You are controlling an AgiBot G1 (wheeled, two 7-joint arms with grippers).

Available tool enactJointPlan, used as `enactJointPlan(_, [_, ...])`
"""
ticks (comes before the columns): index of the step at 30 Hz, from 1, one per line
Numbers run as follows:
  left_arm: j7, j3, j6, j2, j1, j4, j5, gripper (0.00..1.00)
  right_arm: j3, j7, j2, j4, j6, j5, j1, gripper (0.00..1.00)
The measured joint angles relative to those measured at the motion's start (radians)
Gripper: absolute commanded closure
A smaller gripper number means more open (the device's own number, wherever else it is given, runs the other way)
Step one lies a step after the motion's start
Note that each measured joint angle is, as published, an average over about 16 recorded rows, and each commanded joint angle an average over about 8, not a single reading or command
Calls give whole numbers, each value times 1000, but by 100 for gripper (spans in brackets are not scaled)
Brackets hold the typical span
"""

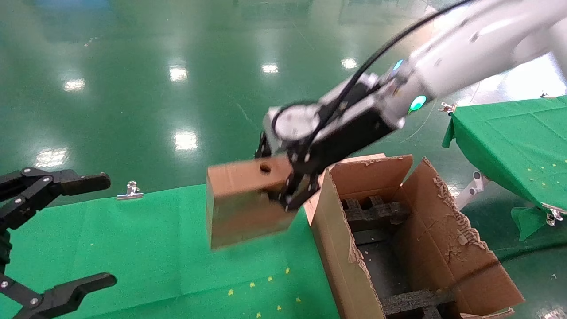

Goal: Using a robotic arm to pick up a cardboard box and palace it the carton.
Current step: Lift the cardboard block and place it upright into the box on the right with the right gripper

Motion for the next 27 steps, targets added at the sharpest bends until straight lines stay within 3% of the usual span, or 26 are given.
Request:
enactJointPlan(7, [0, 0, 0, 0, 0, 0, 0, 0, -80, -39, 7, -60, -1, 79, 106, 100])
enactJointPlan(16, [0, 1, 0, 0, 0, 0, 0, 0, -175, -81, 31, -124, 0, 179, 169, 100])
enactJointPlan(27, [1, 1, 0, 0, 0, 0, -1, 0, -293, -127, 147, -179, -1, 251, 235, 100])
